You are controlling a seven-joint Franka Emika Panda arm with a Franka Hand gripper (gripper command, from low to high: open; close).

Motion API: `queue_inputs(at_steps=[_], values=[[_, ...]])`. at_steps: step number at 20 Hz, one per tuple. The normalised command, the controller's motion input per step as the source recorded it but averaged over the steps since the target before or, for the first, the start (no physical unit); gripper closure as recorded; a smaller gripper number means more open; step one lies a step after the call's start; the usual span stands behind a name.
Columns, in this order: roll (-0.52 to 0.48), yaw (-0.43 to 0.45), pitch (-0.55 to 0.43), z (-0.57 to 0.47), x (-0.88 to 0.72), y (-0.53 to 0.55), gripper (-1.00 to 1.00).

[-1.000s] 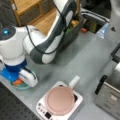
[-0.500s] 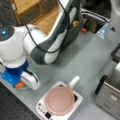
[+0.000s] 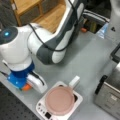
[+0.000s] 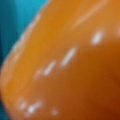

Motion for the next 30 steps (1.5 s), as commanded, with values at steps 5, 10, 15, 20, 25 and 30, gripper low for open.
queue_inputs(at_steps=[5, 10, 15, 20, 25, 30], values=[[-0.133, -0.091, -0.004, 0.0, -0.35, 0.48, 1.0], [-0.148, -0.074, -0.059, -0.05, -0.43, 0.39, 1.0], [-0.15, -0.072, -0.13, -0.13, -0.44, 0.26, 1.0], [-0.156, -0.084, -0.19, -0.15, -0.38, 0.22, 1.0], [-0.152, -0.073, -0.237, -0.16, -0.33, 0.22, 1.0], [-0.156, -0.058, -0.257, -0.18, -0.29, 0.21, 1.0]])
